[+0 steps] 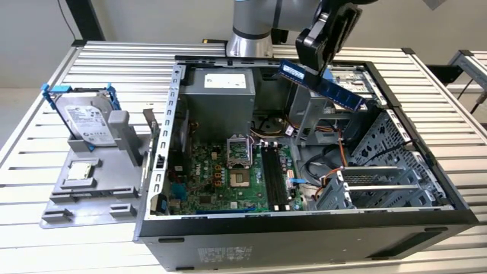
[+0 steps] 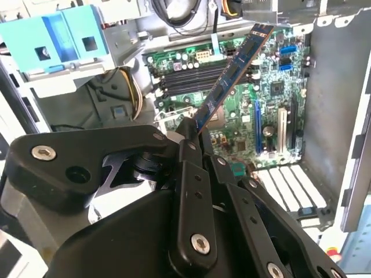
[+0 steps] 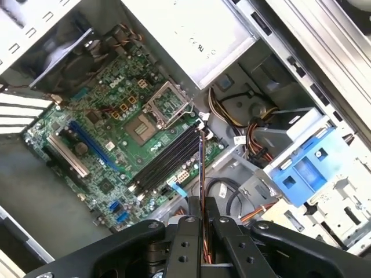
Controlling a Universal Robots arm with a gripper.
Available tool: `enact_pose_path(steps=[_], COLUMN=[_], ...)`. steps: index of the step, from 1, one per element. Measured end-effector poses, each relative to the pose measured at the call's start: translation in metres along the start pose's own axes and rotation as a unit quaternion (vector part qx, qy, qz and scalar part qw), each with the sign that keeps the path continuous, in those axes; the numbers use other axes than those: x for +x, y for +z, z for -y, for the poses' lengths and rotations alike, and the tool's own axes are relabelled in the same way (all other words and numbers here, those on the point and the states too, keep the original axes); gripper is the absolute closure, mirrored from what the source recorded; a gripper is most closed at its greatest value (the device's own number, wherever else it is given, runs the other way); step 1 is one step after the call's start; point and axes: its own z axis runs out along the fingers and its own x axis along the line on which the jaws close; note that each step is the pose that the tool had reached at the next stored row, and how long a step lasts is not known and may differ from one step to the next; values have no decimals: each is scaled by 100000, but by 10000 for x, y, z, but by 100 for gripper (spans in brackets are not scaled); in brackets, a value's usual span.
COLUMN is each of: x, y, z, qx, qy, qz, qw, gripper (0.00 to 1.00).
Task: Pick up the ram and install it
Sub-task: 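Insert the ram into the slot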
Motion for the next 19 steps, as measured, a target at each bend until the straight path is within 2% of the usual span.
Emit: enact_pose_path(steps=[4,8,16,19], x=[0,0,0,2], y=[0,0,0,0], z=[0,0,1,2], qx=[43,93,180,210], qy=[2592,5270,10276,11940], qz=[38,74,140,167], qw=[99966,99861,99470,99284], gripper=[100,100,100,100])
